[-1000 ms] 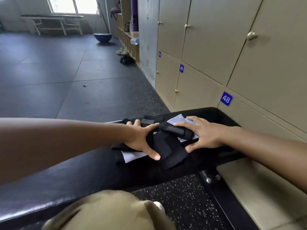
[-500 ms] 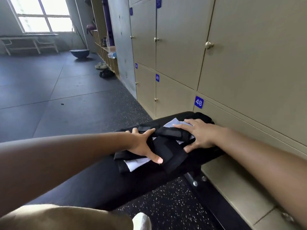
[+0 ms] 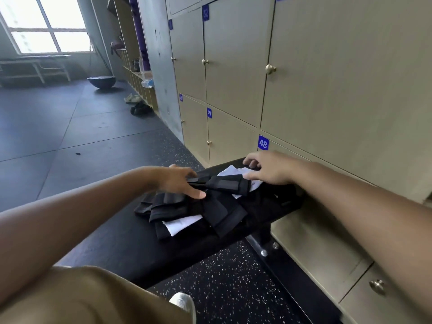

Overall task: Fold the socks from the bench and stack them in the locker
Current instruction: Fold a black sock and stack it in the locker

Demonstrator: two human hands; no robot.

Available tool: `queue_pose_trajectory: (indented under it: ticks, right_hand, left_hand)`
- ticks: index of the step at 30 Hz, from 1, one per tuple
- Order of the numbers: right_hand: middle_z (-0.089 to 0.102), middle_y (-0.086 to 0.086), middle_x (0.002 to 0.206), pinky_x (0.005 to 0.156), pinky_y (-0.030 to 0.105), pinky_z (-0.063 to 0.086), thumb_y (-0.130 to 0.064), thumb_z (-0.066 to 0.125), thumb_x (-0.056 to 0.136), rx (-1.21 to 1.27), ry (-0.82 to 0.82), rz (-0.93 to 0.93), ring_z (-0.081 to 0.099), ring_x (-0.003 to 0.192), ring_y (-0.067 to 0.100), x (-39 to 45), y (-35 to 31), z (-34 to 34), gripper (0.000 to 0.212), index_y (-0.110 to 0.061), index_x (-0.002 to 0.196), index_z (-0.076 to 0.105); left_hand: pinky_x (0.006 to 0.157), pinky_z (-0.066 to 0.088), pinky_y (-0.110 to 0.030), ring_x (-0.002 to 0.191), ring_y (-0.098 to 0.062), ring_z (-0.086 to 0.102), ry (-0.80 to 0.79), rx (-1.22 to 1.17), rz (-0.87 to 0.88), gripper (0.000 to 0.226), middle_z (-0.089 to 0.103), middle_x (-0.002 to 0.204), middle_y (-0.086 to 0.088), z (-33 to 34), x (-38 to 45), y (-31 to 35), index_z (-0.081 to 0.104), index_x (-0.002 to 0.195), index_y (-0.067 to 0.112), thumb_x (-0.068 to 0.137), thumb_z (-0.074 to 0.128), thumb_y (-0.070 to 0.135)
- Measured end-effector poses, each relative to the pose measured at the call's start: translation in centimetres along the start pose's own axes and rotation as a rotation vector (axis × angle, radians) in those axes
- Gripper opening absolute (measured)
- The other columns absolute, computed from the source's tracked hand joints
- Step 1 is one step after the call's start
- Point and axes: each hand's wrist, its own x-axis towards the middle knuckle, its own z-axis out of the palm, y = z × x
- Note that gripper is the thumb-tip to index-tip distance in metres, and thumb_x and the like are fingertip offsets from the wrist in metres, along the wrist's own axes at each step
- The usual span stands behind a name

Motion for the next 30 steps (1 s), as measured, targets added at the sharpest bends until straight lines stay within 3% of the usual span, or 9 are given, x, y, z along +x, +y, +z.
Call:
queue_pose_trajectory:
  ticks: [3,6,11,18,21,25,26,29,30]
  right_hand:
    - [0.06,-0.003,0.136,0.096,0.033,0.044,-0.041,0.056,0.101,-0.011,0.005,-0.039,0.057,0.119,0.022,0.1,-1.7,1.3,0.036,-0.026,0.134,0.057]
    - [0.058,0.001,0.14,0.097,0.034,0.043,-0.043,0.052,0.103,-0.031,-0.014,-0.071,0.054,0.125,0.024,0.5,-3.2,2.0,0.04,-0.024,0.138,0.055]
    - [0.051,0.009,0.149,0.109,0.041,0.04,-0.054,0.059,0.096,-0.048,-0.101,-0.039,0.048,0.135,0.029,2.4,-3.6,3.2,0.061,-0.022,0.147,0.045]
    - [0.041,0.009,0.154,0.112,0.047,0.027,-0.067,0.061,0.088,-0.177,-0.116,0.023,0.03,0.144,0.032,3.8,-3.5,4.0,0.079,-0.023,0.149,0.038]
    - [0.04,0.01,0.152,0.113,0.046,0.026,-0.069,0.069,0.08,-0.185,-0.072,0.034,0.029,0.144,0.031,3.7,-3.6,4.1,0.089,-0.019,0.148,0.041]
    - [0.051,0.01,0.144,0.113,0.046,0.034,-0.063,0.08,0.073,-0.052,0.014,0.03,0.043,0.137,0.031,3.5,-3.3,4.3,0.092,-0.013,0.143,0.045]
    - [0.055,0.009,0.14,0.11,0.045,0.039,-0.058,0.083,0.073,0.024,0.028,0.031,0.049,0.132,0.031,3.4,-3.1,4.3,0.087,-0.014,0.14,0.047]
    - [0.065,0.003,0.122,0.095,0.034,0.047,-0.043,0.085,0.078,0.262,0.122,0.02,0.06,0.115,0.025,2.9,-2.5,4.6,0.058,-0.018,0.123,0.059]
    - [0.067,0.001,0.118,0.094,0.033,0.047,-0.041,0.084,0.079,0.331,0.159,0.025,0.062,0.113,0.023,2.7,-2.3,4.7,0.051,-0.017,0.119,0.063]
  left_hand:
    - [0.11,0.044,-0.044,0.125,-0.025,0.056,0.187,-0.094,0.031,0.054,0.058,0.139,-0.005,-0.3,1.2,-0.6,0.064,0.127,0.025,0.087,0.07,0.06]
    - [0.096,0.053,-0.037,0.105,-0.022,0.065,0.319,-0.171,-0.011,0.028,0.071,0.114,-0.004,-0.1,2.9,-1.7,0.071,0.096,0.026,0.089,0.073,0.053]
    - [0.082,0.052,-0.032,0.096,-0.024,0.065,0.409,-0.26,-0.15,0.044,0.071,0.103,-0.005,1.2,5.2,-2.0,0.071,0.102,0.016,0.089,0.069,0.059]
    - [0.056,0.038,-0.029,0.083,-0.023,0.062,0.343,-0.278,-0.298,0.061,0.066,0.095,-0.007,2.2,7.0,-1.5,0.064,0.099,0.009,0.08,0.075,0.065]
    - [0.06,0.043,-0.029,0.084,-0.026,0.062,0.341,-0.389,-0.315,0.059,0.066,0.092,-0.009,2.6,7.4,-1.6,0.063,0.09,0.009,0.072,0.084,0.061]
    - [0.088,0.057,-0.045,0.106,-0.035,0.063,0.391,-0.495,-0.375,0.089,0.069,0.106,-0.016,3.2,9.7,-2.8,0.069,0.092,0.017,0.028,0.081,0.079]
    - [0.09,0.057,-0.047,0.11,-0.034,0.061,0.404,-0.506,-0.378,0.087,0.069,0.107,-0.016,3.1,9.0,-2.3,0.069,0.095,0.019,0.033,0.081,0.078]
    - [0.1,0.05,-0.047,0.123,-0.032,0.046,0.5,-0.532,-0.367,0.053,0.067,0.102,-0.013,2.7,7.4,-1.0,0.069,0.102,0.016,0.073,0.084,0.058]
    - [0.098,0.052,-0.045,0.122,-0.032,0.048,0.539,-0.565,-0.36,0.046,0.067,0.101,-0.013,2.6,7.2,-0.9,0.07,0.102,0.018,0.075,0.085,0.053]
